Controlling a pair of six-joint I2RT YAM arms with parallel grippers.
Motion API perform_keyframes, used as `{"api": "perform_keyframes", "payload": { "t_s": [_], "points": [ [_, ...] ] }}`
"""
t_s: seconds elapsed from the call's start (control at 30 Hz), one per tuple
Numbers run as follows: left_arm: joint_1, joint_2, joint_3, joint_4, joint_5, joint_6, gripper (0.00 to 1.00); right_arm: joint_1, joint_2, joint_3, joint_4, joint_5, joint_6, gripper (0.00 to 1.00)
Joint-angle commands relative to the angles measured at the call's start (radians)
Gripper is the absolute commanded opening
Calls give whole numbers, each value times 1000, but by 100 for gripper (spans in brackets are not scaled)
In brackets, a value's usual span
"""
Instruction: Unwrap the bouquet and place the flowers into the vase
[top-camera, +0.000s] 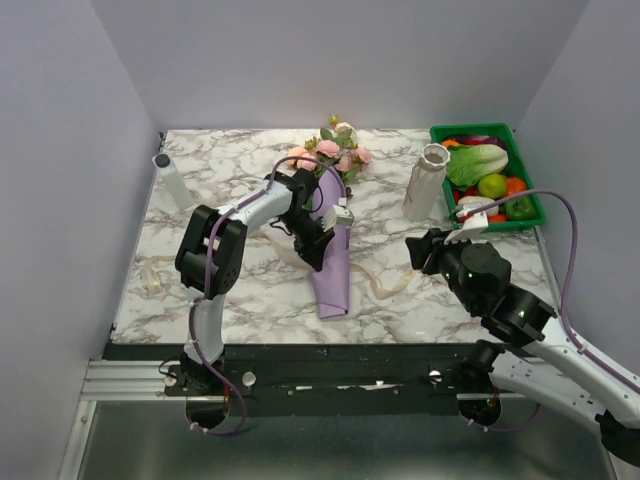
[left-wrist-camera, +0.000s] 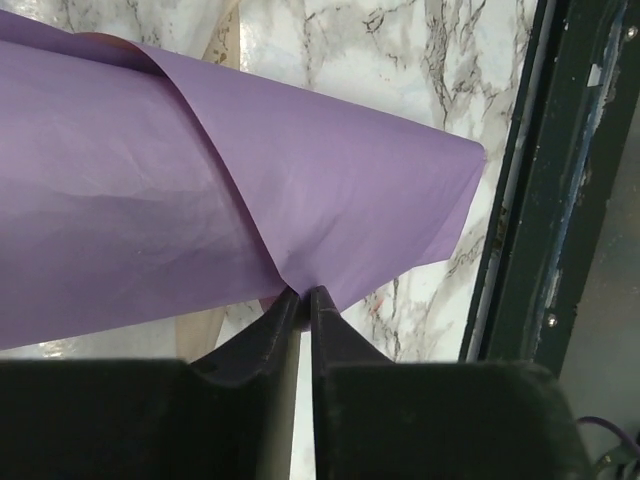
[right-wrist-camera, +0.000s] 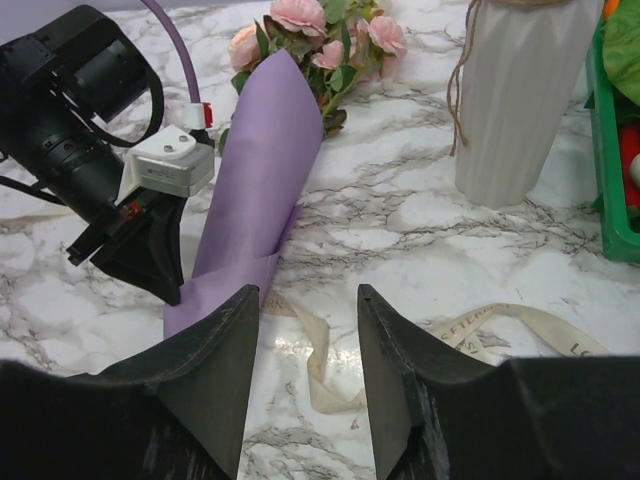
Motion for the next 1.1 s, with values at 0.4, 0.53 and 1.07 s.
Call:
{"api": "perform_keyframes", "payload": {
  "t_s": [0.4,0.53,1.07],
  "points": [
    [-22,-70,155,-188,2,8,0,4,-27,-9,27,13,-4,52],
    [-55,-100,160,-225,18,5,0,4,-38,-19,29,18,-1,52],
    [-212,88,463,-300,62,-139,31,5,-118,-68,13,44,36,62]
  ]
}}
